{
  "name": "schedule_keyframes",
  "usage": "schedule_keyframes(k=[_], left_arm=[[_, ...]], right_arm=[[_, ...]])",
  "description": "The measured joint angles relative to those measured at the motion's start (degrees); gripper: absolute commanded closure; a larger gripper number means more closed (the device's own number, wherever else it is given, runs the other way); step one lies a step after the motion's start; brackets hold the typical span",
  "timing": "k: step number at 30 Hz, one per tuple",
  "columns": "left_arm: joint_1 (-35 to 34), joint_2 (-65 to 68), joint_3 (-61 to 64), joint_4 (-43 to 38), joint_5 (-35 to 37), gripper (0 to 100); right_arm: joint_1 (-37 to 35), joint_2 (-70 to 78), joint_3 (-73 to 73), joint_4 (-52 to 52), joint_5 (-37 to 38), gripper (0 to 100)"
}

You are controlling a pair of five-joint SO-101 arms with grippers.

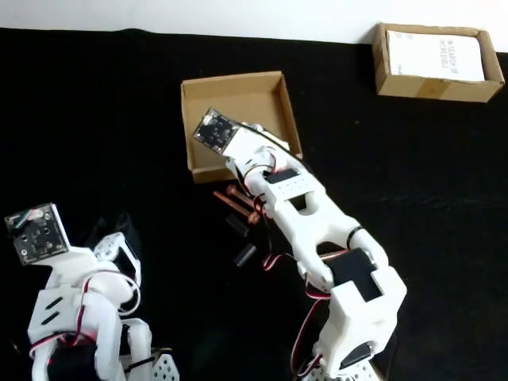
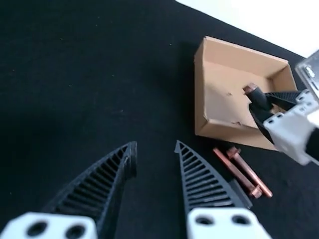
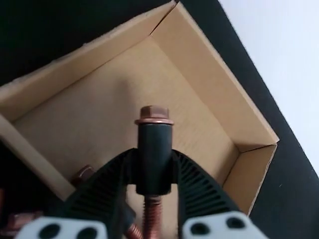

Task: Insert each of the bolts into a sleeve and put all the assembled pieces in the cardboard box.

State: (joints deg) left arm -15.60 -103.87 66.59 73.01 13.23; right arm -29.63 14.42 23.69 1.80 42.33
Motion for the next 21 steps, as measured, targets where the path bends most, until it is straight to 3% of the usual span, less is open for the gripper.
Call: schedule_keyframes(k=[11,14,21], left_arm=[[-0.2,0.0,2.3,-1.9,0.0,86],[-0.2,0.0,2.3,-1.9,0.0,86],[-0.2,0.0,2.3,-1.9,0.0,86]], right_arm=[[0.4,-4.6,-0.2,8.4,-2.6,85.4],[0.4,-10.9,-0.2,15.7,-10.6,85.4],[-0.5,-29.2,-0.2,42.1,-38.5,85.4]])
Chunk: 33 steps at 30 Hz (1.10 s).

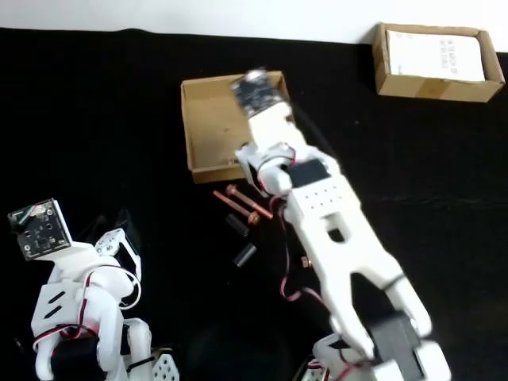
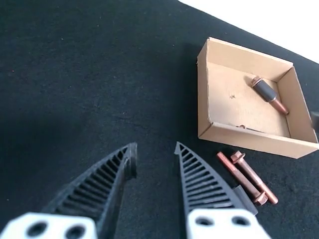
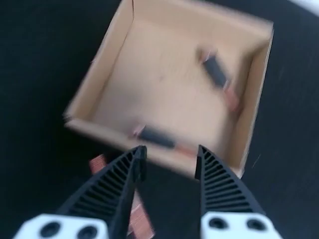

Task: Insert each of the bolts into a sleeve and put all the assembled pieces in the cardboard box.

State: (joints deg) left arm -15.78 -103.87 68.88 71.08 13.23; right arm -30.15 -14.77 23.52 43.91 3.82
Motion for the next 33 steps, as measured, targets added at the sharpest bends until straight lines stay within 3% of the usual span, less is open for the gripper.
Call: schedule_keyframes(k=[7,12,23,33], left_arm=[[0.0,0.0,0.4,2.2,0.0,86],[0.0,0.0,1.8,3.1,0.0,86],[-3.2,0.0,6.6,3.2,0.0,86],[-4.1,0.0,13.2,3.2,-4.4,86]], right_arm=[[-1.8,-5.8,0.0,22.0,-30.7,85.4],[-5.3,-3.6,-0.1,30.9,-43.5,85.4],[-9.7,9.4,-4.6,32.4,-46.8,85.4],[-12.9,19.2,-7.3,32.2,-46.8,85.4]])
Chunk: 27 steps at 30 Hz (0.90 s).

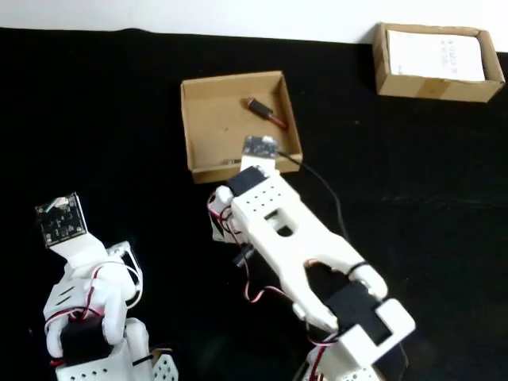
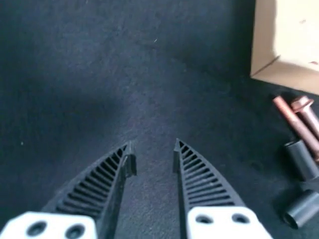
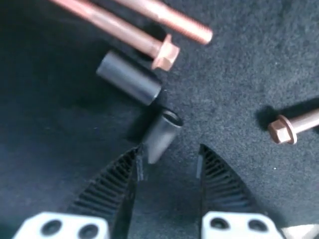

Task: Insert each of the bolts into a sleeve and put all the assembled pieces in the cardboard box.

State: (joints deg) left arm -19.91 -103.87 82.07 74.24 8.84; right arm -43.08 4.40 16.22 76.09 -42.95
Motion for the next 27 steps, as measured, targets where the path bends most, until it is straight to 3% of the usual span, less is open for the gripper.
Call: schedule_keyframes(k=[22,27], left_arm=[[-1.1,0.0,9.8,-5.6,-0.1,86],[-1.1,0.0,11.8,-5.7,-0.1,86]], right_arm=[[-2.4,9.9,-1.4,-5.5,-0.1,85.4],[-2.5,10.7,-1.5,-5.5,-0.1,99.2]])
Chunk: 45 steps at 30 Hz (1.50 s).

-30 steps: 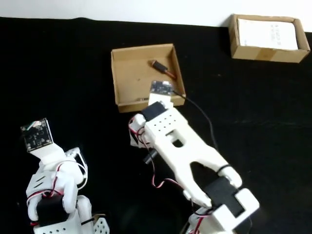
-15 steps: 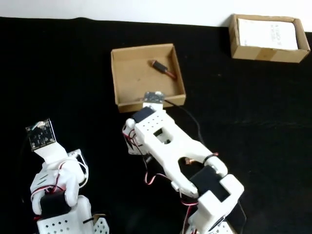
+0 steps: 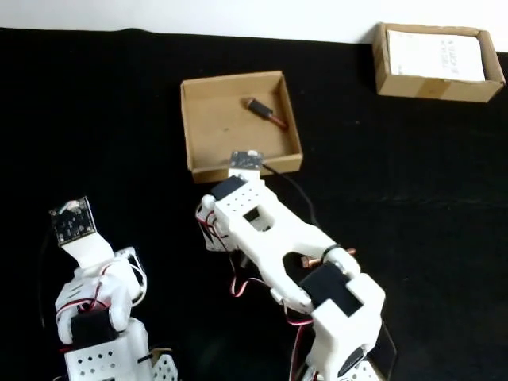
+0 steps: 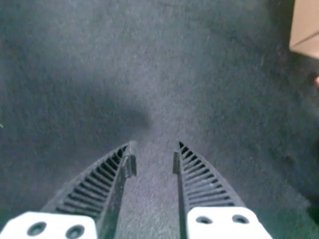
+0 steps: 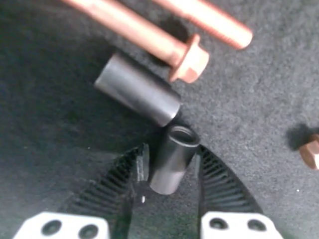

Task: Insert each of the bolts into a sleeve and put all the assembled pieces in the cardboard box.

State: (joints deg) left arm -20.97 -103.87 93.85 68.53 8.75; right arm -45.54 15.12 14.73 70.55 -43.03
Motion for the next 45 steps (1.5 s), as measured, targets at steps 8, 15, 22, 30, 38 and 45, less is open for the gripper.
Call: schedule_keyframes(k=[8,15,22,30,38,45], left_arm=[[0.0,0.0,0.0,-0.1,0.1,86],[3.4,0.1,-13.2,3.3,1.0,86],[12.0,7.3,-28.0,5.7,1.0,86],[23.0,42.3,-62.1,17.7,5.0,86],[45.2,70.7,-88.2,31.0,21.9,86],[64.7,85.2,-89.9,31.6,28.3,86]], right_arm=[[0.1,0.1,-7.8,6.2,0.2,99.1],[4.5,-3.1,-25.2,18.5,5.5,99.1],[14.7,-16.2,-36.2,27.8,7.4,99.1],[31.2,-39.6,-28.0,29.7,7.9,99.1],[52.0,-61.5,-3.1,22.0,10.8,99.1],[71.2,-76.7,24.2,4.8,16.3,99.1]])
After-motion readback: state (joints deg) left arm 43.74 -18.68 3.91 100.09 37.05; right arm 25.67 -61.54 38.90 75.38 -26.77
